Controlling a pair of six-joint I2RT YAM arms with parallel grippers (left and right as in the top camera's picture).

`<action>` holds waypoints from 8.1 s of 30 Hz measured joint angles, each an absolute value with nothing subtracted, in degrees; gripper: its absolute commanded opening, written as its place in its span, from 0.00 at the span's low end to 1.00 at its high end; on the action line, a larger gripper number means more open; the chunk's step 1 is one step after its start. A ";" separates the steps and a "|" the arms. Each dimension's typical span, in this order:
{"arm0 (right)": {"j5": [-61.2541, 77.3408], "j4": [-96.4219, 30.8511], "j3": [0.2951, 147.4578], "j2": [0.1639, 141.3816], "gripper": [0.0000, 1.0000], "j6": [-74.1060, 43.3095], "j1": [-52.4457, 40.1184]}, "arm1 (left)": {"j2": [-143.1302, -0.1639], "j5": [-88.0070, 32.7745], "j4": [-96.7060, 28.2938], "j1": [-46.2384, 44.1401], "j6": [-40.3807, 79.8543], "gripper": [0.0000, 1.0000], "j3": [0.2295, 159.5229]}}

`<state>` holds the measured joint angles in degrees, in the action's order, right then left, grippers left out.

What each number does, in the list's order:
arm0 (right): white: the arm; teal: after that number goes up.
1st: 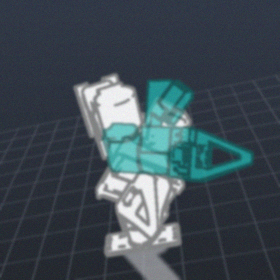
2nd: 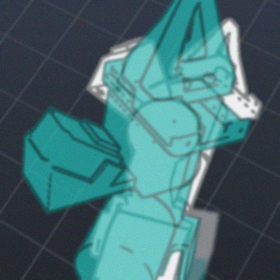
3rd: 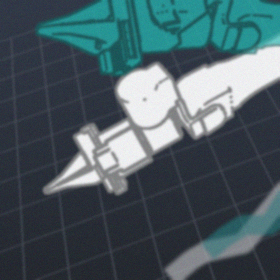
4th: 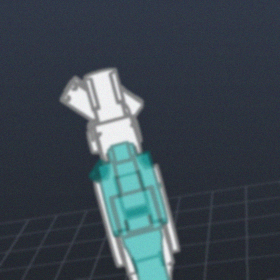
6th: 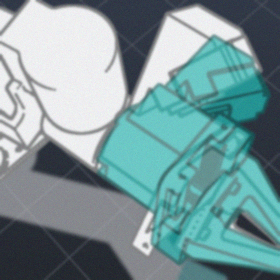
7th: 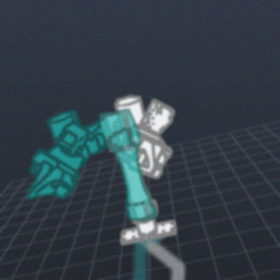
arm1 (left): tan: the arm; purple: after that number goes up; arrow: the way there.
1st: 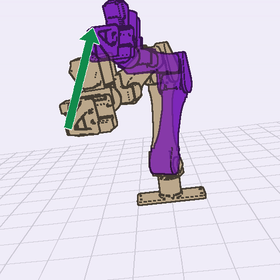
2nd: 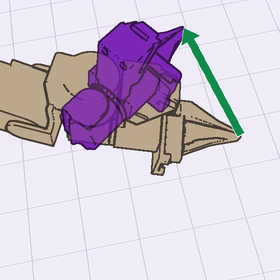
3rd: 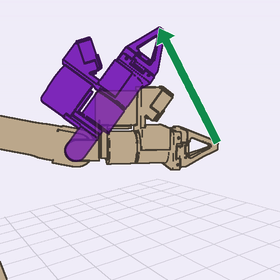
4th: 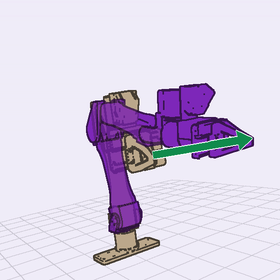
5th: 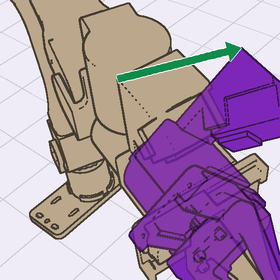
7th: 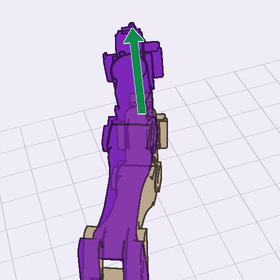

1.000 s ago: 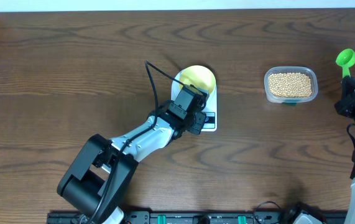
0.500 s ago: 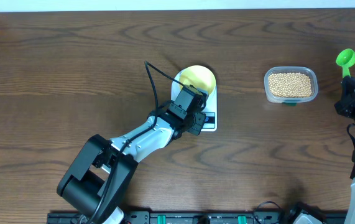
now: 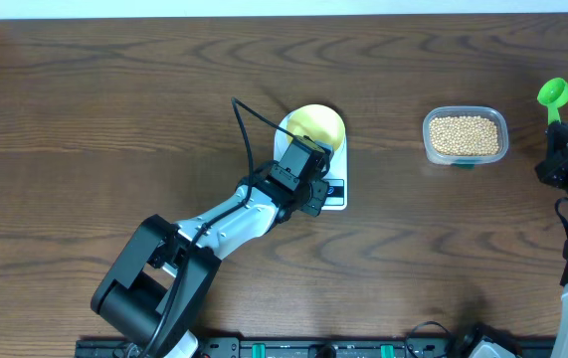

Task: Scoop item into bowl and weigh 50g on scale

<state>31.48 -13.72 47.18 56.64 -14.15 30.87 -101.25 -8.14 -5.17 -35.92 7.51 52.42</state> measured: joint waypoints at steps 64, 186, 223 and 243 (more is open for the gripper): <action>31.46 -15.38 47.18 56.64 0.01 -14.11 30.87 | -102.76 -7.53 -7.70 -36.45 7.51 0.07 54.43; 21.10 -8.21 47.18 58.76 0.01 -31.22 36.80 | -70.30 6.79 -40.10 -1.91 12.03 0.98 50.43; 30.00 -6.26 47.18 58.76 0.01 -13.69 23.42 | -70.30 5.76 -36.99 -1.91 12.01 0.98 50.43; 30.02 -11.66 47.18 58.76 0.01 -12.34 23.11 | -70.30 -35.55 -34.26 -4.12 12.21 0.65 50.43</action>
